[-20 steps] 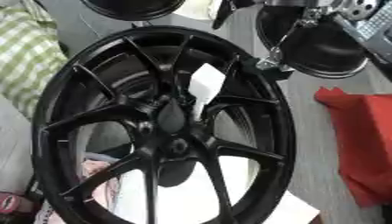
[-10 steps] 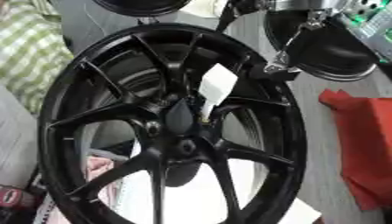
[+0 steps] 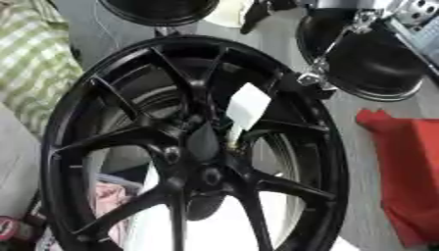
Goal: Pull the pin out of the wheel hub.
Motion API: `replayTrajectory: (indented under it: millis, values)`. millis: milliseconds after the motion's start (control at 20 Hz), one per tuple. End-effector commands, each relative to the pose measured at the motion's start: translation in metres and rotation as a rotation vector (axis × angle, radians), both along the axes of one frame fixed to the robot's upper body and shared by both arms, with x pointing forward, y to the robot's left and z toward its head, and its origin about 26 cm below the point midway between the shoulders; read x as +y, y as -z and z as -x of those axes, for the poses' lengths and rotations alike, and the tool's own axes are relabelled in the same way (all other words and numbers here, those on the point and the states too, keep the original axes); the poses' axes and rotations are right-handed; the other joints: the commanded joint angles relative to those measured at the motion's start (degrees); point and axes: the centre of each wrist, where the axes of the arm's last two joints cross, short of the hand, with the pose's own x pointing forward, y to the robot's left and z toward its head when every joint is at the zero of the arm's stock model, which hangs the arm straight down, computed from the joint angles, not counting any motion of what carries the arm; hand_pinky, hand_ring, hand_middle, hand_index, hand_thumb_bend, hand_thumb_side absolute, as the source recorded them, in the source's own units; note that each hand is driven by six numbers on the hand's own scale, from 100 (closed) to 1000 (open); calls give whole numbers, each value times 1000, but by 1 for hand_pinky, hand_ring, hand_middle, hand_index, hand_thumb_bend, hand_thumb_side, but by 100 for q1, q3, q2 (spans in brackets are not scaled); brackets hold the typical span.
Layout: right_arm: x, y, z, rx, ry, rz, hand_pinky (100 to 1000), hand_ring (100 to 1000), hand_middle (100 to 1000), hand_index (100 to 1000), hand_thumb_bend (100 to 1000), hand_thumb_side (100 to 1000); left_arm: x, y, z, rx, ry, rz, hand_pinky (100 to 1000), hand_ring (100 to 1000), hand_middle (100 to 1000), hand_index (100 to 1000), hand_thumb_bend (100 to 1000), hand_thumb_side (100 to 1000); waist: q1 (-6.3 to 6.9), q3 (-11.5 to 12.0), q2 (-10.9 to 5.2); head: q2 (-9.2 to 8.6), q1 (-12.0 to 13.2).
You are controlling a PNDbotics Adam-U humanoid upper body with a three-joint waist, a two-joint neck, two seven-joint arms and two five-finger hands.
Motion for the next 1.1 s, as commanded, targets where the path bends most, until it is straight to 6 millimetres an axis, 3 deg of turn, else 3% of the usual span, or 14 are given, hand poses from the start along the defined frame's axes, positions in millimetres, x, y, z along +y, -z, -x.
replayTrajectory:
  millis: [50, 550, 1100]
  values:
    - [-8, -17, 12, -97, -162, 308, 869, 885, 778, 846, 534, 100, 0, -10, 3, -32, 7, -27, 688, 588, 565, 747, 100, 800, 66, -4, -95, -88, -48]
    - [7, -1, 24, -68, -224, 369, 870, 882, 780, 850, 540, 100, 0, -9, 3, -30, 11, -21, 689, 588, 564, 747, 100, 796, 110, 11, -179, 46, -31]
    - [7, -5, 48, -20, -216, 332, 856, 866, 769, 845, 554, 133, 0, -8, 4, -26, 11, -15, 689, 588, 564, 747, 100, 797, 132, 19, -213, -142, 99]
